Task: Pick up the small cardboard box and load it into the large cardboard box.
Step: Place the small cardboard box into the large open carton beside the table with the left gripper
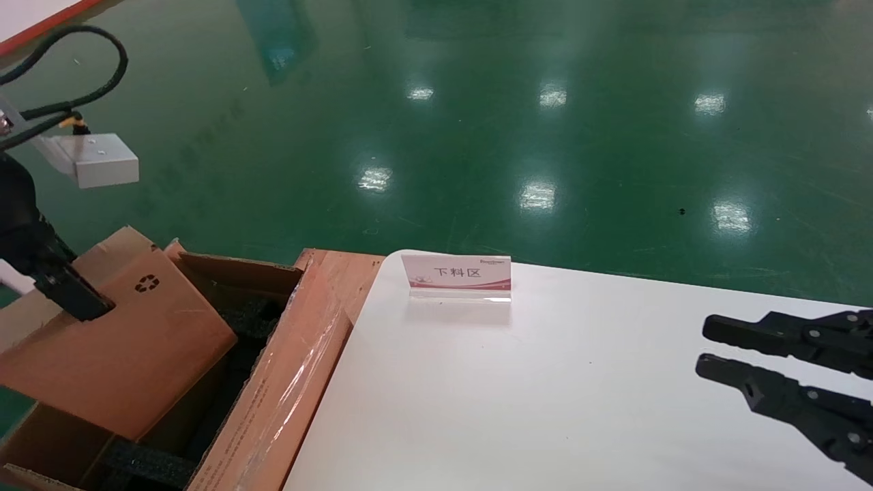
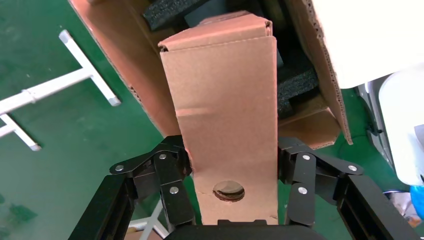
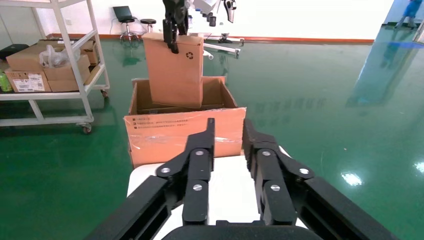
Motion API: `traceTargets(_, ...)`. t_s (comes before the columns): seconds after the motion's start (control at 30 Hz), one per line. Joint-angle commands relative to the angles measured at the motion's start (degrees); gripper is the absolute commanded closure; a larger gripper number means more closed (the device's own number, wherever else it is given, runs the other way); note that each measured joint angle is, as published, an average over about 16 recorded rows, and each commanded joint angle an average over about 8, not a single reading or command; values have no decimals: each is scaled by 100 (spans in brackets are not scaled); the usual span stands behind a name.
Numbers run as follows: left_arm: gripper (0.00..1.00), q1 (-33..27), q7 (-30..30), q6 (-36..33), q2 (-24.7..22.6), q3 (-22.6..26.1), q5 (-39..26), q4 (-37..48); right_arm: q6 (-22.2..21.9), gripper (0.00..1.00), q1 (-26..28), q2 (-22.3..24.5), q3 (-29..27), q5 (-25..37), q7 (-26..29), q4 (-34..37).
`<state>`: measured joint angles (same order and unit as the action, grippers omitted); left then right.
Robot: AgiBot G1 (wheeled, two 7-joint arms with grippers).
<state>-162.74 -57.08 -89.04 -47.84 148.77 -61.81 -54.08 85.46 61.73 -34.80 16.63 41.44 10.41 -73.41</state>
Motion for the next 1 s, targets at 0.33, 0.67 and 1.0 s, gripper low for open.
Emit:
traceTargets(0.33, 100, 626, 1, 426, 240, 195, 26, 395, -2, 0, 1, 2, 4, -3, -2, 0)
traceTargets(0.67, 100, 1368, -12, 819, 357, 222, 104, 929, -3, 0, 2, 3, 7, -5, -4, 0)
traceTargets(1.0, 100, 1877, 0, 948, 305, 241, 151, 1365, -5, 0, 2, 4, 11, -7, -5, 0)
